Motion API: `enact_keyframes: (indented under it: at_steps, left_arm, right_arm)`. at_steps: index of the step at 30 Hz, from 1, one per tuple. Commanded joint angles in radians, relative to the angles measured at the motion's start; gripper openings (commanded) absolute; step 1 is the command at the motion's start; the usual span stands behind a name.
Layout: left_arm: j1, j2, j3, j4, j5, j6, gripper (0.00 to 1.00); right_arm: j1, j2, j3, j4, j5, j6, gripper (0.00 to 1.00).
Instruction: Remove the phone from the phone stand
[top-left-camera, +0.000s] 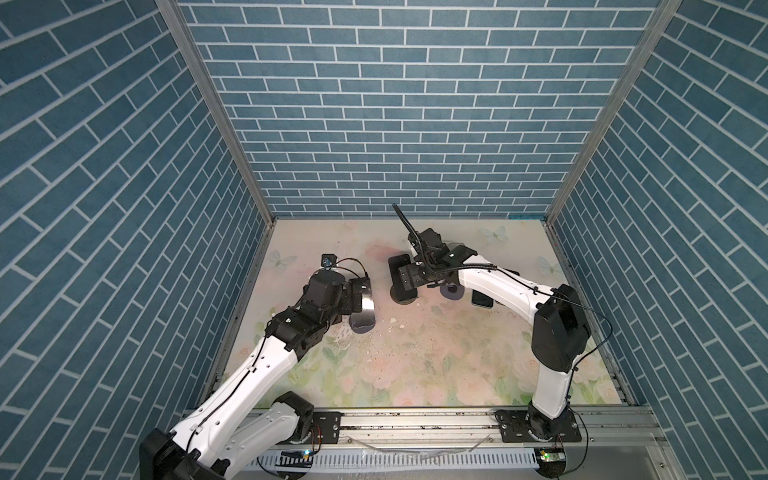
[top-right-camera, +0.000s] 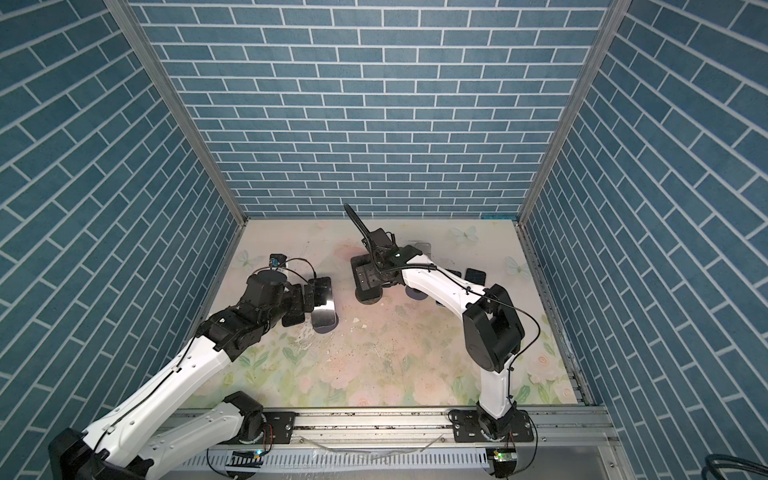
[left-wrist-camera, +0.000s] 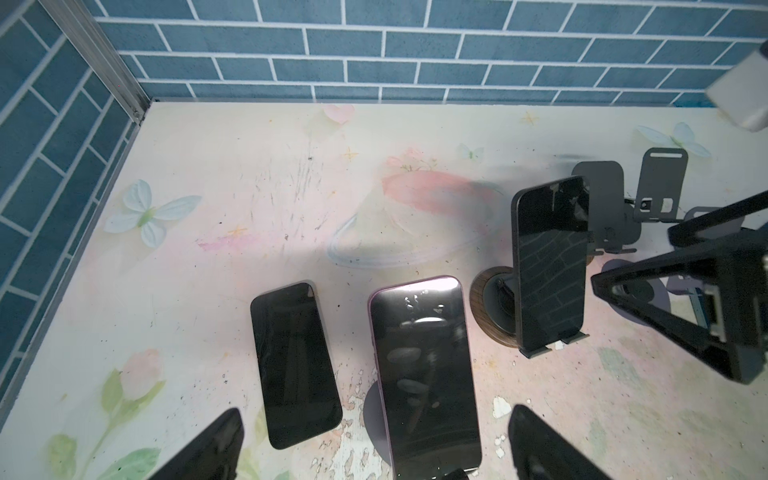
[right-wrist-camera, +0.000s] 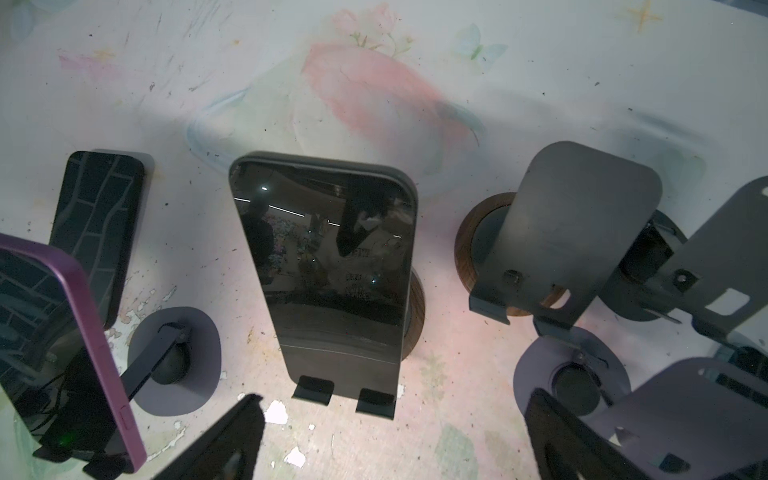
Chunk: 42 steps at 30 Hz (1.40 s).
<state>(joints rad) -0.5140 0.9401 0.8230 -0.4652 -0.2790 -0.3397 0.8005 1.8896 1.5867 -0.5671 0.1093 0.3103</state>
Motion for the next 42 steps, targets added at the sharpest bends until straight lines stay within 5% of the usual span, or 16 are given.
enact_keyframes:
  at_steps: [1,26,42]
  left_arm:
    - [-0.005,-0.035,-0.027,0.019,-0.032,-0.011,1.0]
    - [-0.003,-0.046,-0.048,0.048,-0.06,0.032,1.0]
    - [-0.003,-0.044,-0.05,0.043,-0.061,0.04,1.0]
  right_arm:
    - [0.022,0.027,0.053,0.019,0.037,0.026,0.99]
    - [0.08,0.17,0.094,0.14,0.179,0.11,0.99]
    - [0.084,0.192,0.083,0.161,0.188,0.167,0.7]
